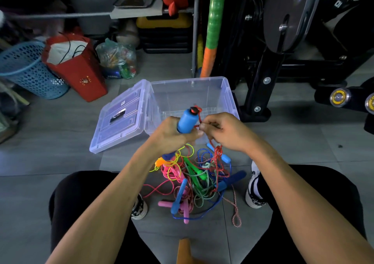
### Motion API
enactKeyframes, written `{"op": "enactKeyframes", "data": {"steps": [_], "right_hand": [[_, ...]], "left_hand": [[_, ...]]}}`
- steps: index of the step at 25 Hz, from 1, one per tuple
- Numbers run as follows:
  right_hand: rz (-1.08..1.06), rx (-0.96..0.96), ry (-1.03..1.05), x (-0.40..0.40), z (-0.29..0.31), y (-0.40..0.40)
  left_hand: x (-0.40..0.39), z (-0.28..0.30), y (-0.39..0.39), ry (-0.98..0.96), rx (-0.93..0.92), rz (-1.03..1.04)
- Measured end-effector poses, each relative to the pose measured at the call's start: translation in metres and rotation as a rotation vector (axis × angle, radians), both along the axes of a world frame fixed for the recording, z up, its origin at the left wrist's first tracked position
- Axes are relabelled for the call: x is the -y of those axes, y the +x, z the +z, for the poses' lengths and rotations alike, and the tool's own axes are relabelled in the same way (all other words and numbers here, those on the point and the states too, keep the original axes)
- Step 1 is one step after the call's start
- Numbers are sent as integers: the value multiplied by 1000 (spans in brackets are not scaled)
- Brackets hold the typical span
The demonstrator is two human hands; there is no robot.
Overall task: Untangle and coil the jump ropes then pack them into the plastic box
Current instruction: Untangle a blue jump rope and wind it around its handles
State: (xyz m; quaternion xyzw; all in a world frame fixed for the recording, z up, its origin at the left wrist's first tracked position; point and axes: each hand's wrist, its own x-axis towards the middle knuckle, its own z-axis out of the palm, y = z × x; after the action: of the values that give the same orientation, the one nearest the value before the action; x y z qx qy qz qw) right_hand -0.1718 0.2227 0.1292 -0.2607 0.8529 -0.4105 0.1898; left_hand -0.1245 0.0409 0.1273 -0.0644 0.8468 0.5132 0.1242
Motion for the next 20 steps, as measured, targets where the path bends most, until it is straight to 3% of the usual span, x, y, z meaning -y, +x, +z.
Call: {"op": "enactKeyframes", "data": {"steps": [4,8,12,13,14,16,17,20], "right_hand": [[-10,42,-17,-4,2,-2],[-14,47,-29,-5,4,-1],[-77,124,23,-22,5,-7],[-103,108,48,-28,4,-9],[-122,76,66,-34,4,-11],[-113,28,80,-36,4,-10],[-85,25,93,-32,5,-8],[-1,69,68,-12,4,2]], "left_hand": [[-2,9,1,15,-98,46],[-11,11,4,-19,-60,10],[19,6,-11,244,-87,602],[30,1,-14,210,-53,668],[36,-2,-14,73,15,620],[30,-4,-7,-273,116,273],[20,-4,-5,-321,88,103],[-9,8,3,-115,-14,-105]]}}
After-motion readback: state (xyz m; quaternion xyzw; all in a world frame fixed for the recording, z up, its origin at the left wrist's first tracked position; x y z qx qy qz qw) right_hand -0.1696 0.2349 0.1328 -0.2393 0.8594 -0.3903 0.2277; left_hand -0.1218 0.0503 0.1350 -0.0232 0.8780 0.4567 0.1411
